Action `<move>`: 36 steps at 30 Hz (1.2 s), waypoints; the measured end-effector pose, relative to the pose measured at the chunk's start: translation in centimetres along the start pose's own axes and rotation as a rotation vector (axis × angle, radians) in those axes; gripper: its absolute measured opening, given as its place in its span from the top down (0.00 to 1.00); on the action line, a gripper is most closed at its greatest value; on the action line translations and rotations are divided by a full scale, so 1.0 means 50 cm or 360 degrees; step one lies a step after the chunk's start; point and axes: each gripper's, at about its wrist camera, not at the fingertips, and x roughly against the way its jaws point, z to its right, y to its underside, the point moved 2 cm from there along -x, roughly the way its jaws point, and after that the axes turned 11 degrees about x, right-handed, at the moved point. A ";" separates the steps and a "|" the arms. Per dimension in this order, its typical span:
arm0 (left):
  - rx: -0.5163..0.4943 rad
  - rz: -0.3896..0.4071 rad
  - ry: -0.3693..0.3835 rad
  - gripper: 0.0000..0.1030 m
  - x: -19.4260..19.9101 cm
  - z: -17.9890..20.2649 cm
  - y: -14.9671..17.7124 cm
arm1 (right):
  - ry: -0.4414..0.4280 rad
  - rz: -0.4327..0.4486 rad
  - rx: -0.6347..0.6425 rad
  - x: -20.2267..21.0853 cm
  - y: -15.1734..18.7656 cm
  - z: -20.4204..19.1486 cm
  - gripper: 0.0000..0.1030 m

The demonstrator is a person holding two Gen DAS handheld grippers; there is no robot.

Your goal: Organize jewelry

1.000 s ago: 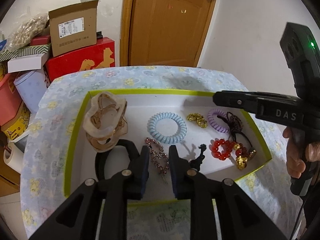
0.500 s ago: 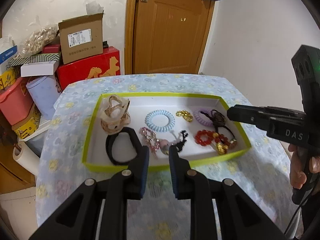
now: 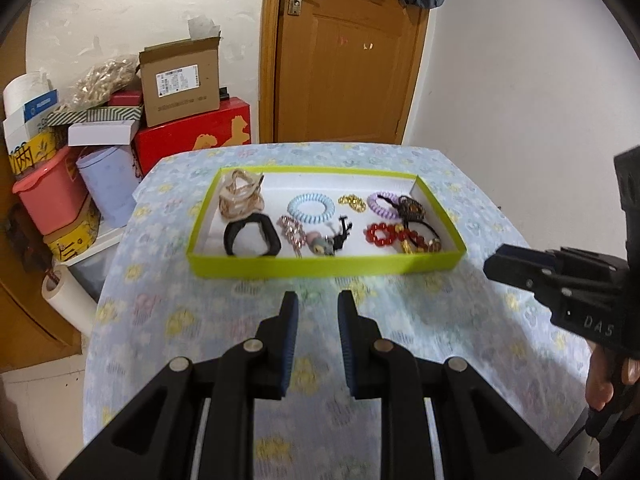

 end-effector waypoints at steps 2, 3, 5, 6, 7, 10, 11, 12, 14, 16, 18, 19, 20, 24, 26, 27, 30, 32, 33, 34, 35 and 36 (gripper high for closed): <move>0.0000 -0.0003 -0.0012 0.79 0.009 0.001 0.013 | 0.0022 -0.0017 0.0004 0.009 0.023 -0.010 0.76; 0.0002 -0.0003 -0.0019 0.79 0.013 0.001 0.019 | 0.0031 -0.0020 0.0006 0.013 0.032 -0.013 0.76; 0.0006 -0.0005 -0.0029 0.79 0.018 0.001 0.031 | 0.0048 -0.0026 0.0005 0.020 0.047 -0.019 0.76; 0.0009 -0.0008 -0.0033 0.79 0.021 0.001 0.038 | 0.0054 -0.0028 0.0003 0.024 0.054 -0.022 0.76; 0.0012 -0.0013 -0.0039 0.79 0.023 0.001 0.044 | 0.0059 -0.0029 0.0003 0.027 0.061 -0.025 0.76; 0.0018 -0.0026 -0.0046 0.79 0.029 0.002 0.064 | 0.0074 -0.0035 0.0006 0.037 0.078 -0.037 0.76; 0.0022 -0.0034 -0.0047 0.79 0.031 0.003 0.071 | 0.0078 -0.0038 0.0005 0.040 0.082 -0.041 0.76; 0.0026 -0.0040 -0.0044 0.79 0.033 0.003 0.078 | 0.0081 -0.0042 0.0004 0.042 0.088 -0.045 0.76; 0.0035 -0.0052 -0.0038 0.79 0.037 0.004 0.091 | 0.0080 -0.0047 -0.0002 0.045 0.100 -0.052 0.76; 0.0042 -0.0060 -0.0051 0.79 0.041 0.002 0.099 | 0.0090 -0.0054 -0.0003 0.047 0.108 -0.057 0.76; 0.0049 -0.0064 -0.0055 0.79 0.046 0.000 0.107 | 0.0103 -0.0059 0.0002 0.049 0.115 -0.061 0.76; 0.0057 -0.0066 -0.0050 0.79 0.049 -0.001 0.110 | 0.0109 -0.0060 0.0007 0.051 0.117 -0.063 0.76; 0.0066 -0.0070 -0.0046 0.79 0.050 -0.002 0.113 | 0.0118 -0.0061 0.0018 0.053 0.120 -0.067 0.76; 0.0094 -0.0080 -0.0049 0.79 0.051 -0.011 0.120 | 0.0133 -0.0061 0.0046 0.054 0.122 -0.076 0.76; 0.0109 -0.0091 -0.0043 0.79 0.046 -0.015 0.119 | 0.0140 -0.0066 0.0054 0.051 0.123 -0.077 0.76; 0.0115 -0.0096 -0.0044 0.79 0.042 -0.017 0.117 | 0.0144 -0.0069 0.0054 0.048 0.123 -0.076 0.76; 0.0120 -0.0101 -0.0046 0.79 0.032 -0.022 0.112 | 0.0146 -0.0079 0.0053 0.039 0.121 -0.072 0.76; 0.0121 -0.0106 -0.0043 0.79 0.024 -0.023 0.108 | 0.0152 -0.0086 0.0053 0.034 0.119 -0.070 0.76; 0.0119 -0.0106 -0.0049 0.79 0.021 -0.024 0.106 | 0.0156 -0.0090 0.0050 0.031 0.118 -0.069 0.76; 0.0116 -0.0106 -0.0060 0.79 0.019 -0.024 0.105 | 0.0161 -0.0094 0.0048 0.029 0.118 -0.067 0.76; 0.0113 -0.0105 -0.0068 0.79 0.016 -0.023 0.104 | 0.0166 -0.0099 0.0044 0.026 0.118 -0.065 0.76; 0.0113 -0.0107 -0.0066 0.79 0.014 -0.024 0.103 | 0.0169 -0.0103 0.0041 0.024 0.118 -0.063 0.76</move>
